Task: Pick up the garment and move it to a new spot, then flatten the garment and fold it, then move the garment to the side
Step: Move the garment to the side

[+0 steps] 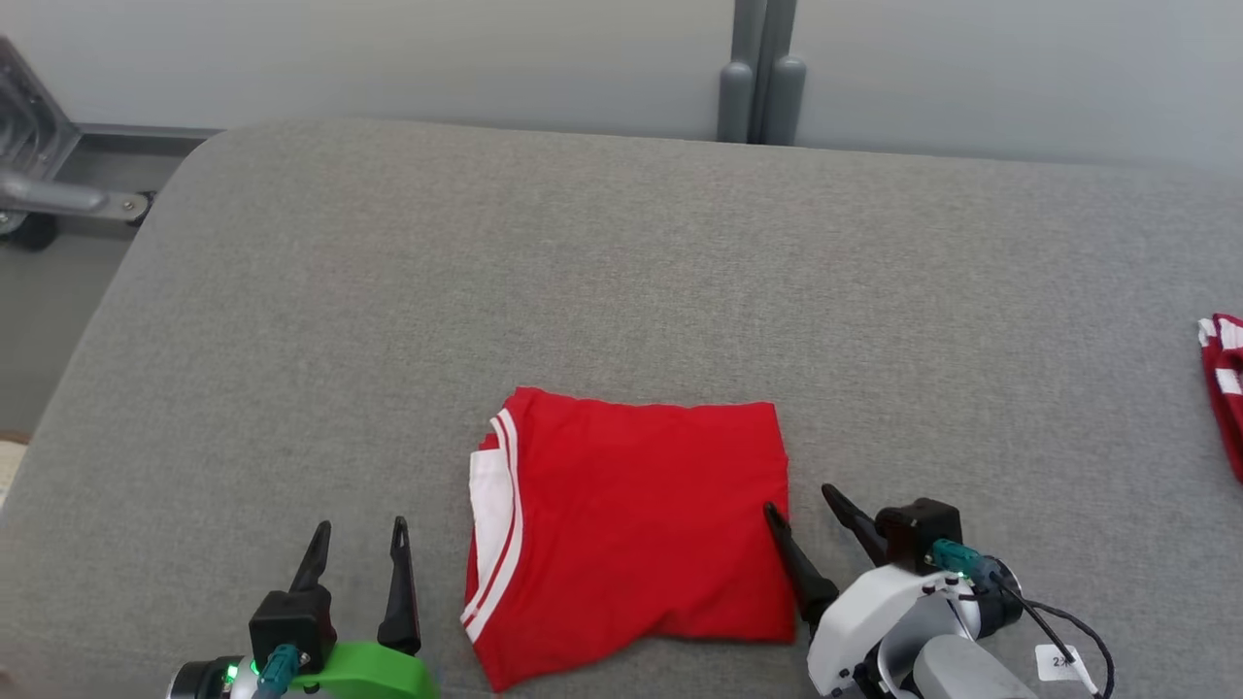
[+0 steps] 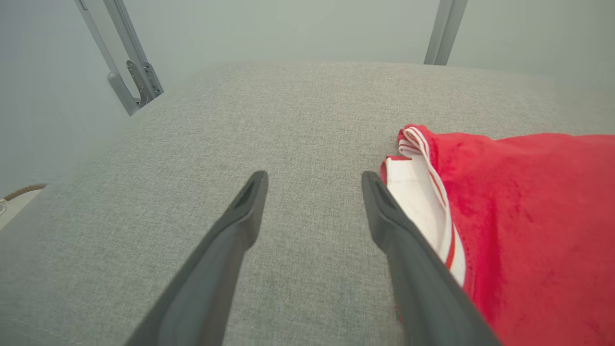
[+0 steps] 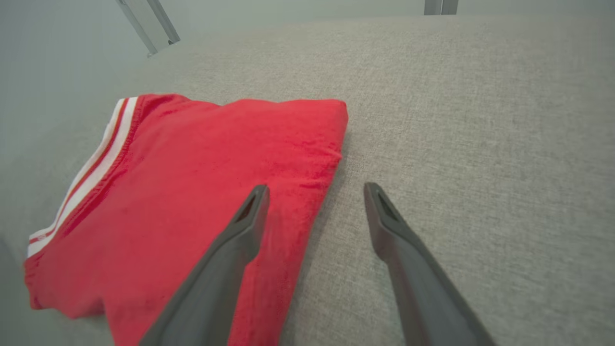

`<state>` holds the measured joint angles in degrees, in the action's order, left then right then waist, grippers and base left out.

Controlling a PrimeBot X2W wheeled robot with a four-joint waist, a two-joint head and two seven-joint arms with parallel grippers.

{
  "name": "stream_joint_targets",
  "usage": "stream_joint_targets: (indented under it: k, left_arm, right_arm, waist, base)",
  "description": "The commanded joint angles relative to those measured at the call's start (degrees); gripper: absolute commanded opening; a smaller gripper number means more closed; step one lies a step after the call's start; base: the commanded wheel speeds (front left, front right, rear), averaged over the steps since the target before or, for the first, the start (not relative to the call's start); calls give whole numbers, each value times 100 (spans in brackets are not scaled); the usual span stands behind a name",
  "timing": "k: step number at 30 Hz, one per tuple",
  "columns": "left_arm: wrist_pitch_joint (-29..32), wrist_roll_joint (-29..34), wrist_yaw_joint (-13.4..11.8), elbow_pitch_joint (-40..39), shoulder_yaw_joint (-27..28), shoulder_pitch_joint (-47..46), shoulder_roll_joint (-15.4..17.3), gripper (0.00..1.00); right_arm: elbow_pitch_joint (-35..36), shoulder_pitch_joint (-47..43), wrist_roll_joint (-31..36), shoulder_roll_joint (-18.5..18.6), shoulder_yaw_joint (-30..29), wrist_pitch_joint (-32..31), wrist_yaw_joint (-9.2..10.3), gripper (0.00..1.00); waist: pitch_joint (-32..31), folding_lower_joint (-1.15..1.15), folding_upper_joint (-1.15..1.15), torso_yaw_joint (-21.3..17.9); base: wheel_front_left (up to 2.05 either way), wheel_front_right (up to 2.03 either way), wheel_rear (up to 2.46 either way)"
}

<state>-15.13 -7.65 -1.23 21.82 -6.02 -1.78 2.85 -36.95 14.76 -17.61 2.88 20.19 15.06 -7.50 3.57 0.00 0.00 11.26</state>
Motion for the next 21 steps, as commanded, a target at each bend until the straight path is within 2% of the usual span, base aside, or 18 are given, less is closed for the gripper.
stream_joint_targets:
  k: [1,8,9,10,11,13,17,21]
  left_arm:
    - [7,26,-12,4,-4,-76,16,100]
    - [7,65,17,-7,30,-110,15,100]
    - [7,62,14,-12,24,-110,15,100]
    - [7,58,4,-16,21,-115,15,100]
    - [7,46,-11,-15,12,-128,15,100]
    - [7,11,-16,-15,-7,-143,15,100]
    - [7,-25,4,-33,-48,-130,16,100]
    - [8,15,16,-28,-47,-53,17,100]
  right_arm:
    - [-82,73,-16,20,16,13,4,100]
    - [-889,411,-282,16,-85,12,4,100]
    - [-943,450,-336,11,15,8,3,79]
    - [-984,473,-412,5,100,-1,3,25]
    - [-1011,483,-489,9,164,-1,3,0]
    - [-1010,521,-587,14,270,-1,3,0]
    - [-811,550,-543,34,43,9,7,0]
    - [-660,392,-389,77,-321,13,8,0]
  waist:
    - [230,0,0,350]
    - [314,0,0,601]
    - [318,0,0,613]
    - [322,0,0,616]
    - [322,0,0,611]
    - [310,0,0,568]
    - [232,0,0,369]
    - [99,0,0,-81]
  base:
    - [0,0,0]
    - [0,0,0]
    - [0,0,0]
    - [0,0,0]
    - [0,0,0]
    - [0,0,0]
    - [0,0,0]
    - [0,0,0]
